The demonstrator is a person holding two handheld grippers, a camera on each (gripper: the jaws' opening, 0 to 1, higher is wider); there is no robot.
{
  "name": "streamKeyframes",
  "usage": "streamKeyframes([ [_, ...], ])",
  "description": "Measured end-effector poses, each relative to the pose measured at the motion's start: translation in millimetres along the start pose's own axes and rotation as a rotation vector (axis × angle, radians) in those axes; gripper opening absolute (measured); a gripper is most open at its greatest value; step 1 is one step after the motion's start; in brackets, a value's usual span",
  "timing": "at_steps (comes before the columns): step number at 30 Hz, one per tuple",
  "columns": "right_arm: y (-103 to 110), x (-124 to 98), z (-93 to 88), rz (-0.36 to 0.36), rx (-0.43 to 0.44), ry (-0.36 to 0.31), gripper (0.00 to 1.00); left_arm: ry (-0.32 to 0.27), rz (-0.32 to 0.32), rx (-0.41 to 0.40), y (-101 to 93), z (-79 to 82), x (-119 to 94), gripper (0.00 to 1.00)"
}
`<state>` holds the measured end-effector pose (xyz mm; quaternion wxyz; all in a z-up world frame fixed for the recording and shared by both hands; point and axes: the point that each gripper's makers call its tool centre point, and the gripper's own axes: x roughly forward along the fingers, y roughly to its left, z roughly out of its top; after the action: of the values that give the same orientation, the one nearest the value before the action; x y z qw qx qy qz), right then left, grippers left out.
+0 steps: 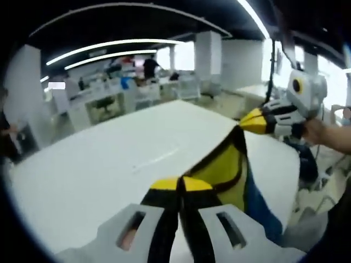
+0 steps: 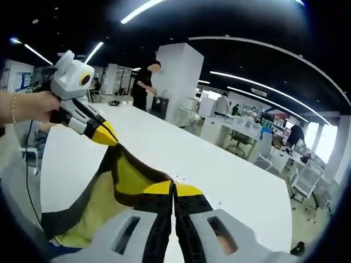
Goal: Fold the garment on the visible template until the final outline fits inside the template.
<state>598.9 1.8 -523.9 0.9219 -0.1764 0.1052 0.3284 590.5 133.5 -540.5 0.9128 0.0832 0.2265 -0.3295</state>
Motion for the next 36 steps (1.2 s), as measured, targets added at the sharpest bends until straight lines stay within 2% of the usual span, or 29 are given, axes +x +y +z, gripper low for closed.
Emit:
streamKeyframes([
  [5, -7, 25, -19.8, 0.011, 0.019, 0.029, 0.01, 0.034, -0.016, -0.043, 17.6, -19.0, 34, 0.0],
  [12, -20, 65, -47.2, 0.03, 0.041, 0.07, 0.01, 0.064, -0.024, -0.085, 43.2, -36.0, 73, 0.0],
  [17, -30, 95, -72.4, 0.044, 0.053, 0.106, 0.01, 0.094, -0.026, -0.097, 56.2, -49.2, 99, 0.0],
  [26, -39, 136, -119.2, 0.067, 0.079, 0.181, 0.01, 0.158, -0.034, -0.145, 73.9, -86.1, 148, 0.0],
  [31, -44, 151, -134.0, 0.068, 0.087, 0.206, 0.01, 0.175, -0.027, -0.165, 85.5, -92.7, 166, 0.0],
  [36, -50, 167, -147.5, 0.06, 0.111, 0.225, 0.01, 0.18, -0.019, -0.176, 95.3, -92.5, 182, 0.0],
])
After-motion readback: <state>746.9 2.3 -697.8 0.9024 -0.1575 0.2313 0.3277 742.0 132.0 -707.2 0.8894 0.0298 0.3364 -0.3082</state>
